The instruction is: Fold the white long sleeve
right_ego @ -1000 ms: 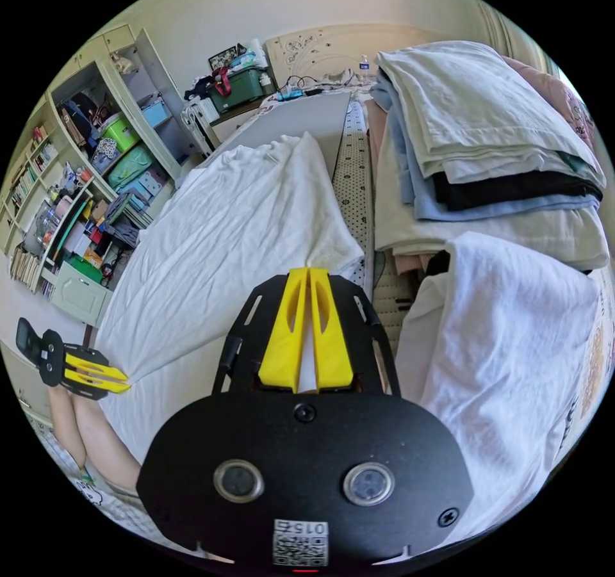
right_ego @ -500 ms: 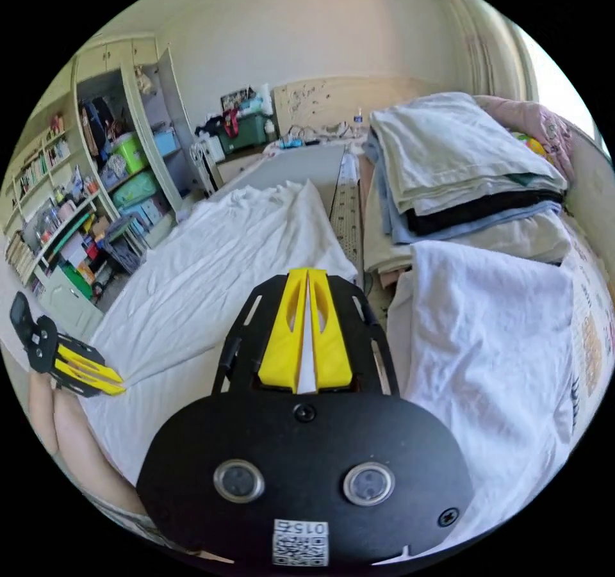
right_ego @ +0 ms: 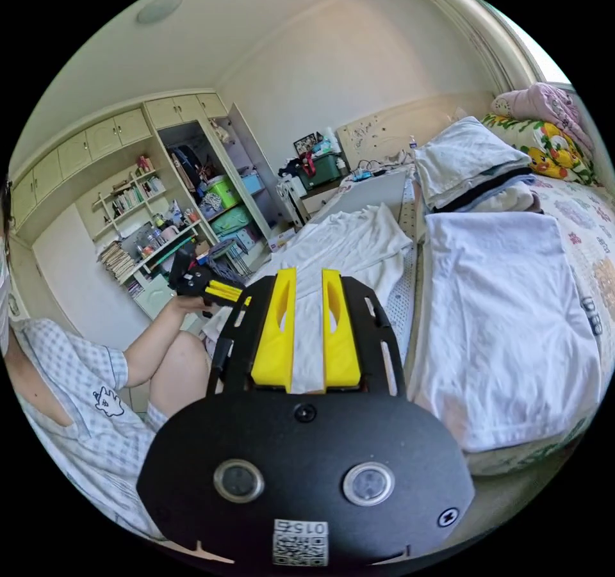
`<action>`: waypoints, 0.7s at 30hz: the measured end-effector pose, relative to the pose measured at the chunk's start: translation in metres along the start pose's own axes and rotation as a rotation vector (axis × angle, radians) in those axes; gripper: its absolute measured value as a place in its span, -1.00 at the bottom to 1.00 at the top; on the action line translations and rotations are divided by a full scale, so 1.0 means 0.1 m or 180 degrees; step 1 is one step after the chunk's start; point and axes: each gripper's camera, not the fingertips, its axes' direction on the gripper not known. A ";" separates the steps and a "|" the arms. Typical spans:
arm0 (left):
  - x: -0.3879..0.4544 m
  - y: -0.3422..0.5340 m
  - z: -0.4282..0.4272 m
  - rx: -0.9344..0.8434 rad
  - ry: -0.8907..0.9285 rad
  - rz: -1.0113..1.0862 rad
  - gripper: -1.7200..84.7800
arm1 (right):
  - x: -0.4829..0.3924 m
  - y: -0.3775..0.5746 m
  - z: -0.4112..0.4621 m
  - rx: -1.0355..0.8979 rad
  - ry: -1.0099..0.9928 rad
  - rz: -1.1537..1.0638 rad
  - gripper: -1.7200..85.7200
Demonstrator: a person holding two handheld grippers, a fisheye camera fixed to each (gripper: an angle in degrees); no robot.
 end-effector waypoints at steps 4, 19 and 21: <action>-0.12 0.34 -0.39 0.0554 0.0074 -0.0459 -0.86 | -0.05 0.29 -0.13 -0.0429 0.0443 0.0086 -0.77; -0.26 2.79 -0.52 0.0953 -0.0036 -0.3488 -0.71 | 0.14 0.87 0.29 -0.0876 0.0624 0.0523 -0.71; -0.25 2.87 -0.37 0.0949 -0.0067 -0.3642 -0.75 | 0.15 0.89 0.26 -0.0833 0.0570 0.0575 -0.73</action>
